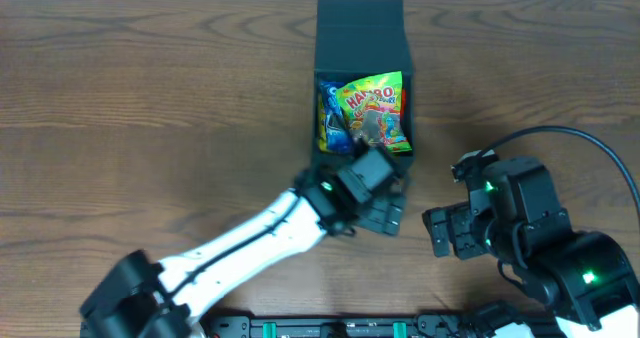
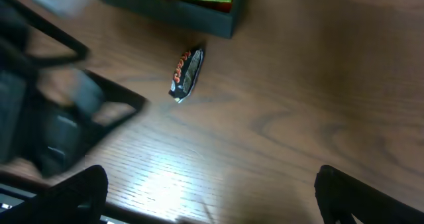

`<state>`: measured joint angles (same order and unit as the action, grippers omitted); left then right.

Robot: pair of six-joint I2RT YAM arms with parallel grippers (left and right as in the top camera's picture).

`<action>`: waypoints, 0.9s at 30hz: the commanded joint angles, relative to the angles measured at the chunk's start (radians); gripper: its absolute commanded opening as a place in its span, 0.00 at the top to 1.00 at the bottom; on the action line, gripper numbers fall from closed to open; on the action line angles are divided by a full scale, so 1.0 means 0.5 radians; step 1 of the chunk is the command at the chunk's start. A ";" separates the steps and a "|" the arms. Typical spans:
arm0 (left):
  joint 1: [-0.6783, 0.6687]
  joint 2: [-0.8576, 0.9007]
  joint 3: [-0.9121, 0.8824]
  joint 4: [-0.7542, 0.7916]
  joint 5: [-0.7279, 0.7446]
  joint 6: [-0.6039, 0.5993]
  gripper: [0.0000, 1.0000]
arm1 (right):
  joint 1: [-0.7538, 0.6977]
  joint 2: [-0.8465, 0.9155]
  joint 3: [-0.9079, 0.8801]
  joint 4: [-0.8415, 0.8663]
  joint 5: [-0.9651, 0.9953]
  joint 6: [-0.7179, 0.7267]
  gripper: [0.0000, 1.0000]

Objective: Pack container
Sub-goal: 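Reach the left gripper down to the Mars bar on the table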

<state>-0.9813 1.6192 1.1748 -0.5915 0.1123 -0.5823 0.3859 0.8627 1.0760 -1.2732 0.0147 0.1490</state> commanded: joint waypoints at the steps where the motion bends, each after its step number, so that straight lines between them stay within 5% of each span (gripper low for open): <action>1: -0.050 0.156 0.007 0.043 -0.054 -0.301 0.05 | 0.028 -0.013 0.002 0.004 -0.007 0.005 0.01; 16: -0.055 0.455 0.014 0.291 -0.243 -0.776 0.04 | 0.028 -0.013 0.002 0.011 -0.007 0.005 0.01; 27: -0.054 0.539 0.212 0.150 -0.381 -0.777 0.04 | 0.028 -0.013 0.002 0.011 -0.007 0.005 0.01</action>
<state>-1.0100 1.8572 1.2205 -0.4904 -0.0322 -0.9630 0.3859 0.8616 1.0760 -1.2694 0.0147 0.1490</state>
